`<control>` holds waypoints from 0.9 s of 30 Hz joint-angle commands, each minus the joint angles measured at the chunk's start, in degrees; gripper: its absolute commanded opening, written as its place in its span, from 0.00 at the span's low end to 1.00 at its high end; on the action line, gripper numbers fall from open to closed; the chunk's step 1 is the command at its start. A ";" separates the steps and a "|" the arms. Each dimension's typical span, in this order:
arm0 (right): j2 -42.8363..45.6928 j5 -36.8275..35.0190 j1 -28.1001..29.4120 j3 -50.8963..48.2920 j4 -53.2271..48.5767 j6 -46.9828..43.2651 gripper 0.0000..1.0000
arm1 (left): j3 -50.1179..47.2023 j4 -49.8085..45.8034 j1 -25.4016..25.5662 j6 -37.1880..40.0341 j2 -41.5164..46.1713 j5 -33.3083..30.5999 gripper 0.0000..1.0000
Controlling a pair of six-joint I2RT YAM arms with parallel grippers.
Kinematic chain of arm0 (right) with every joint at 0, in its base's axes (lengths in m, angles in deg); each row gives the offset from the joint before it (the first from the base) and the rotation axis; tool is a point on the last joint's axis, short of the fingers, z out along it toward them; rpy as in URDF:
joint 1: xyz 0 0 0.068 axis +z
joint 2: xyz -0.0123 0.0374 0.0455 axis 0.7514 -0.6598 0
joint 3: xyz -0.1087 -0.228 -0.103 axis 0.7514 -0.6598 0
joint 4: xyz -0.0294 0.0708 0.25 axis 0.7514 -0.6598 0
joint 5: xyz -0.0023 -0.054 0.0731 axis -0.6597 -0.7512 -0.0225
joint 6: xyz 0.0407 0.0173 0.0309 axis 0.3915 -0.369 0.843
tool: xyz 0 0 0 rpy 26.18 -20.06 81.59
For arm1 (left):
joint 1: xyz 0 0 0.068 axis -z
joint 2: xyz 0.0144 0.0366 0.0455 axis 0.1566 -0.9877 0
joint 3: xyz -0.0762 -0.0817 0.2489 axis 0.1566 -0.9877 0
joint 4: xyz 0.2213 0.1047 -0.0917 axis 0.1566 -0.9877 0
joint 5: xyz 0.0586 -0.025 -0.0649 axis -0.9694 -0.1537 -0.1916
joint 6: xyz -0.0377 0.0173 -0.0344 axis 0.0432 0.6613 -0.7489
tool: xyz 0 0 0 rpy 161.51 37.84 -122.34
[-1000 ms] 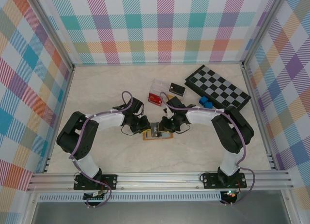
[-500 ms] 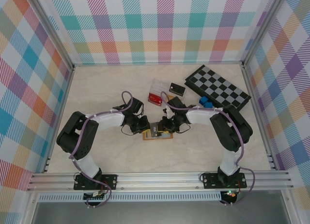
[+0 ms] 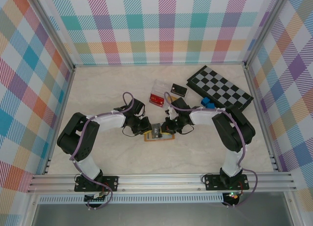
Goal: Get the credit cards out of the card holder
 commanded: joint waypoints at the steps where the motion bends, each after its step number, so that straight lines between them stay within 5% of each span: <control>1: 4.09 0.59 -0.91 -1.63 -1.63 -2.72 0.05 | -2.22 -6.55 0.11 -0.13 -2.06 -4.88 0.13; 27: 3.05 3.24 -3.36 -3.60 -0.19 -2.66 0.08 | 4.01 -3.41 4.38 1.12 0.38 -3.67 0.12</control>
